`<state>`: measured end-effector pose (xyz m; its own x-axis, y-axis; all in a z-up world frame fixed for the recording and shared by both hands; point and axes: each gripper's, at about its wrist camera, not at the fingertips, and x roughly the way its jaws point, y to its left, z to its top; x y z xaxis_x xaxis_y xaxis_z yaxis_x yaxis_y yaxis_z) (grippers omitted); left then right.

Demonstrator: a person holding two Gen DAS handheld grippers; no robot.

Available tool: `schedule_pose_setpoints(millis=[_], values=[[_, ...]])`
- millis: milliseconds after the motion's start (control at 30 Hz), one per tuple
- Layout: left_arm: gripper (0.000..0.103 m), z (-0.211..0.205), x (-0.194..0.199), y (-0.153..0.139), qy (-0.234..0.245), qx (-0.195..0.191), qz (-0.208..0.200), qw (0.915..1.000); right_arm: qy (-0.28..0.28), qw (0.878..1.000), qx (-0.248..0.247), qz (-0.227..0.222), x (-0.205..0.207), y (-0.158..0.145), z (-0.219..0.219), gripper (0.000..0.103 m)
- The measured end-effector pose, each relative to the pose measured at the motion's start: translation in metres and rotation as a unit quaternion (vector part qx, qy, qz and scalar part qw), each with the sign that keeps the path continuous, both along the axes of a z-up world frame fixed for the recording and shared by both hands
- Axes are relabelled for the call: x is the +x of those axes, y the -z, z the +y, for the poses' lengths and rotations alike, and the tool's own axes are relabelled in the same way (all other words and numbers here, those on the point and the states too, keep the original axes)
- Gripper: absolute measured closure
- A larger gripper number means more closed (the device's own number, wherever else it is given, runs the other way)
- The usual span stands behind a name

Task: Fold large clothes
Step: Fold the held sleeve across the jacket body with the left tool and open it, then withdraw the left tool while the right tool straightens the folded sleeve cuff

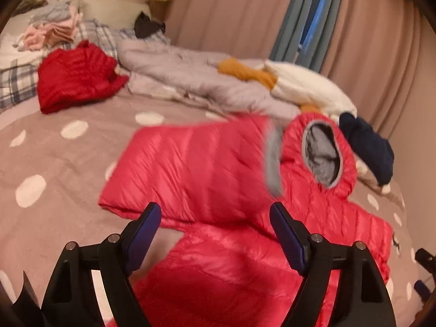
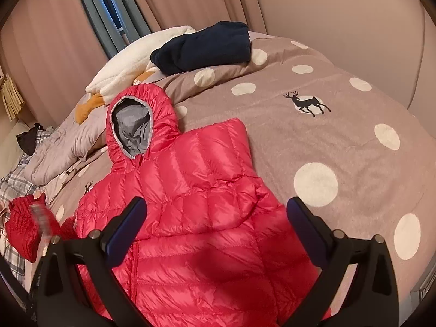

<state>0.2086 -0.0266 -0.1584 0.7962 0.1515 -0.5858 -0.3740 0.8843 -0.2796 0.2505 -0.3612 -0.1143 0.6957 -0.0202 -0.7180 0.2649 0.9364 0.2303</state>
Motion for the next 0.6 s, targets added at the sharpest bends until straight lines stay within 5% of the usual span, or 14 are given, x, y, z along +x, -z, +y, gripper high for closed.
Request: schedule_pose_setpoints(millis=[267, 600], values=[[0.013, 0.003, -0.023, -0.016, 0.046, -0.057, -0.033, 0.9968, -0.005, 1.0, -0.008, -0.005, -0.007, -0.014, 0.016, 0.0], [0.013, 0.056, -0.038, -0.017, -0.048, -0.047, -0.046, 0.9967, -0.035, 0.999, -0.037, -0.005, -0.006, -0.015, 0.066, 0.0]])
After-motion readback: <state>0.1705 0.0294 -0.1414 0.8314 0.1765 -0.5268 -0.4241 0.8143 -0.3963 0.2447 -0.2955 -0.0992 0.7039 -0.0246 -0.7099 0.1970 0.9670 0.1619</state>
